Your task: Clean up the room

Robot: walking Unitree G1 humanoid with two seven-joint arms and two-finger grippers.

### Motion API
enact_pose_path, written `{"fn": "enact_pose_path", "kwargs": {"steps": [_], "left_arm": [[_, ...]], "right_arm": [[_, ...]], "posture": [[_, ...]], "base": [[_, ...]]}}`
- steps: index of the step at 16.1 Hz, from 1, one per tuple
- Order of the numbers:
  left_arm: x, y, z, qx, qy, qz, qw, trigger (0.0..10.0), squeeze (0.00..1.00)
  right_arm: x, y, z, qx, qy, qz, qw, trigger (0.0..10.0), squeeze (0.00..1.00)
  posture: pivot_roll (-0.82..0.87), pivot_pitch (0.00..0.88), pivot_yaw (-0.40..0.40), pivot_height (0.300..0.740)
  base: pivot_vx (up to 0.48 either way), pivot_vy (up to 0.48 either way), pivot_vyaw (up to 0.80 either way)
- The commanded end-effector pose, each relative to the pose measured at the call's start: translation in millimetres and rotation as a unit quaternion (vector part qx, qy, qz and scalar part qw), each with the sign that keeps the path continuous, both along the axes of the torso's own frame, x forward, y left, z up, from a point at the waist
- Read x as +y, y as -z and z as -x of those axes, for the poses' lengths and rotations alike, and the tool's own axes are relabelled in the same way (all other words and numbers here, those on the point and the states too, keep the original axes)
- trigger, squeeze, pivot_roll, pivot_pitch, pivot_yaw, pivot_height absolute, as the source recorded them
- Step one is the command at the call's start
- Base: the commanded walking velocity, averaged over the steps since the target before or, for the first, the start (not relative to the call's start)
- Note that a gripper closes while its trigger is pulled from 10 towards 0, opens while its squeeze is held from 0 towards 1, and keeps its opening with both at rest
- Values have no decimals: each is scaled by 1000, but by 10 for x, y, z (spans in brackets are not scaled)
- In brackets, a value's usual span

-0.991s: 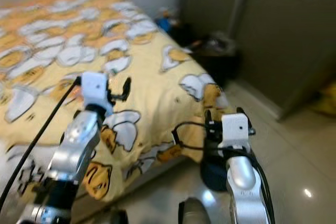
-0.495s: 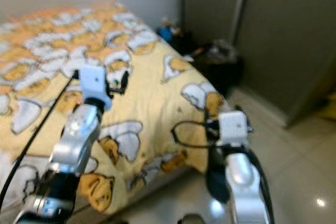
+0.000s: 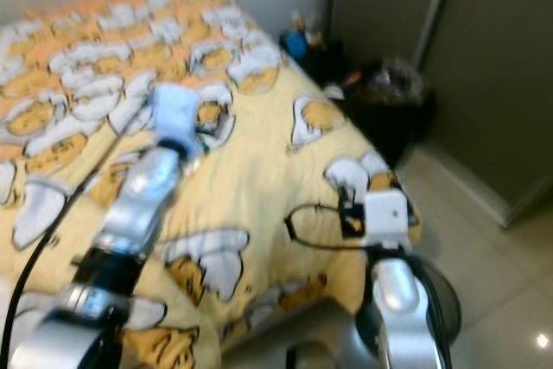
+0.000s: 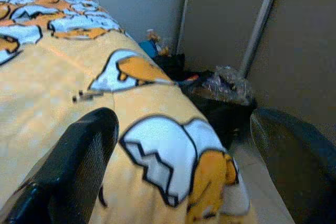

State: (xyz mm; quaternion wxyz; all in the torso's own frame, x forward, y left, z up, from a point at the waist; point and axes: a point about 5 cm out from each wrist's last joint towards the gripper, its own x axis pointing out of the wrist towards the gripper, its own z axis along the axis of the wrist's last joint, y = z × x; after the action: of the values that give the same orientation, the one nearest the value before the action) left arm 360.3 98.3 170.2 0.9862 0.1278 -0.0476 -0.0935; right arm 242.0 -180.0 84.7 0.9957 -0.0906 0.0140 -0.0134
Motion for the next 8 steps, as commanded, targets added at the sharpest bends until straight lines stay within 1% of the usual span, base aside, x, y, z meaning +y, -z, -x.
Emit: {"fn": "enact_pose_path", "kwargs": {"steps": [1, 2, 3, 4, 5, 6, 7, 8], "left_arm": [[128, 4, -64, 4, -19, -28, 999, 10000, 0], [202, -76, -183, 6, -33, -42, 999, 10000, 0], [247, -99, -215, 7, -39, -45, 998, 10000, 0], [407, -98, -292, 23, -59, -57, 996, 10000, 0], [532, -62, -336, 46, -72, -74, 994, 10000, 0], [745, -15, -382, 80, -88, -80, 990, 10000, 0], [858, 28, -391, 105, -85, -91, 987, 10000, 0], [933, 50, -401, 131, -76, -98, 984, 10000, 0]], "right_arm": [[82, -18, 9, -6, -9, -13, 1000, 10000, 0], [78, 9, 58, -1, -5, -13, 1000, 10000, 0], [80, 15, 73, 0, -4, -13, 1000, 10000, 0], [74, 26, 106, 2, 0, -15, 1000, 10000, 0], [65, 33, 125, 3, 4, -16, 1000, 10000, 0], [63, 38, 164, 5, 8, -17, 1000, 10000, 0], [71, 40, 208, 6, 9, -17, 1000, 10000, 0], [68, 48, 269, 12, 10, -17, 1000, 10000, 0]], "posture": [[-267, 0, 80, 697], [-281, 0, 88, 697], [-287, 0, 92, 697], [-299, 6, 99, 697], [-304, 8, 102, 697], [-314, 21, 106, 697], [-320, 34, 108, 697], [-329, 55, 108, 697]], "base": [[0, 0, 0], [0, 0, 0], [0, 0, 0], [0, 0, 0], [0, 0, 0], [0, 0, 0], [0, 0, 0], [0, 0, 0]]}}
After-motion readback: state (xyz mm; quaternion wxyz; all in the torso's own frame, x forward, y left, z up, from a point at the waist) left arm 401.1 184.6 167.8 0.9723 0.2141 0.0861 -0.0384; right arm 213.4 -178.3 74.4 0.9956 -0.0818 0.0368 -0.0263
